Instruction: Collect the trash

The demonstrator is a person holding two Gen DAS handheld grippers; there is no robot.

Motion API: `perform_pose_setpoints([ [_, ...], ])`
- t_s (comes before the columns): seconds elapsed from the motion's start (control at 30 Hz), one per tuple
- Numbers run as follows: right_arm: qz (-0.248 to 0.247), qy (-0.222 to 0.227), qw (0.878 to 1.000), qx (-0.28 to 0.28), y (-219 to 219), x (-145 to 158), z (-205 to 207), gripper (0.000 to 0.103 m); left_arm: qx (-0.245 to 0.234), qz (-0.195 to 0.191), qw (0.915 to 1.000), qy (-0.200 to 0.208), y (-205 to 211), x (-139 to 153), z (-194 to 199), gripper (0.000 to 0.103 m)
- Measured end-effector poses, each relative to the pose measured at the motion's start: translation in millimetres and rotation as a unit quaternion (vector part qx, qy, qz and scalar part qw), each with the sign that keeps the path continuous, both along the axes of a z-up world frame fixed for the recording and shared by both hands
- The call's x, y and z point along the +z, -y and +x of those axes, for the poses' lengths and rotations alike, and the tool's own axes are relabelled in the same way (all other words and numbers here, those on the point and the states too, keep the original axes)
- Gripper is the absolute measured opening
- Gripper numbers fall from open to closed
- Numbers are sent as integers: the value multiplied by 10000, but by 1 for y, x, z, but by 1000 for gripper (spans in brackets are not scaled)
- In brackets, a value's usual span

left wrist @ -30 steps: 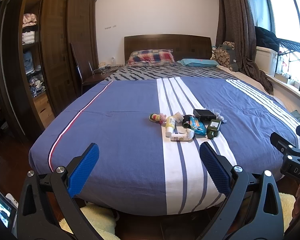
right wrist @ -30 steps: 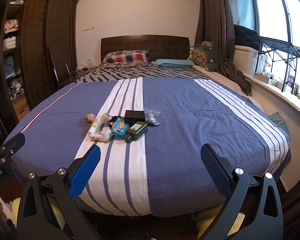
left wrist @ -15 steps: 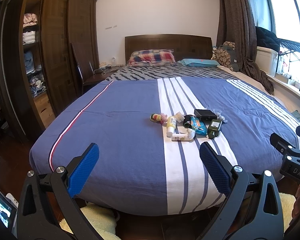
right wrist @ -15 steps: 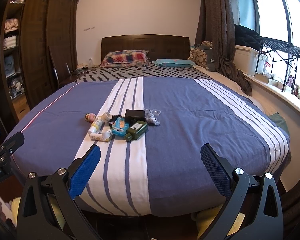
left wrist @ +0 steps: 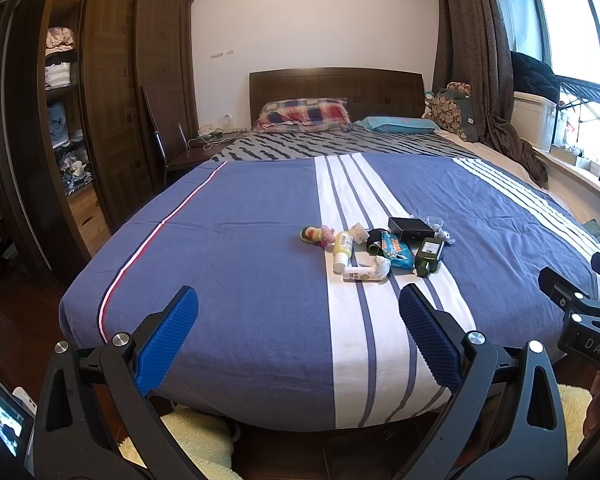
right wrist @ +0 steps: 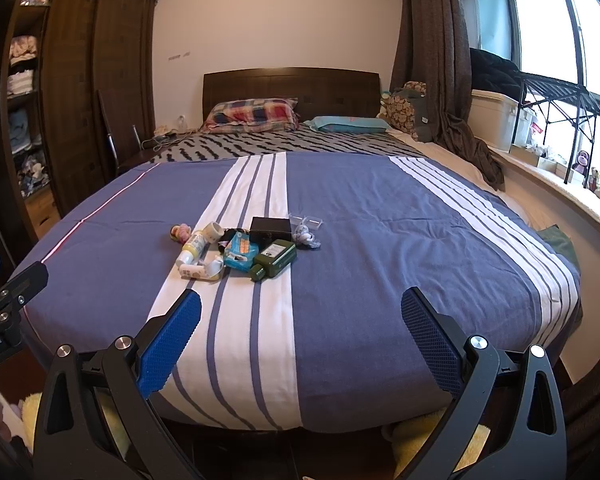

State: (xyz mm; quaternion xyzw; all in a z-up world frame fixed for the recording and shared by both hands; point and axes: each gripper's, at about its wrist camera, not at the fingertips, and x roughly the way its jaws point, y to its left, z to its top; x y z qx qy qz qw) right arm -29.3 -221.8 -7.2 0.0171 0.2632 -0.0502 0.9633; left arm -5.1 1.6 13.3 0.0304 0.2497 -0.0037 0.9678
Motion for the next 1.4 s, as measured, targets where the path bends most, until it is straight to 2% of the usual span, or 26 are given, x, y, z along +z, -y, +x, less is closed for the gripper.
perform_pose_setpoints([
  [1.07,15,-67,10000,-24,1,-8,4,100,22,48,9999,-89,-2,-10,4,95],
  [1.4,10,27,10000,-1,5,-19,13,100,24,164,9995,-270,1,-28,20,95],
])
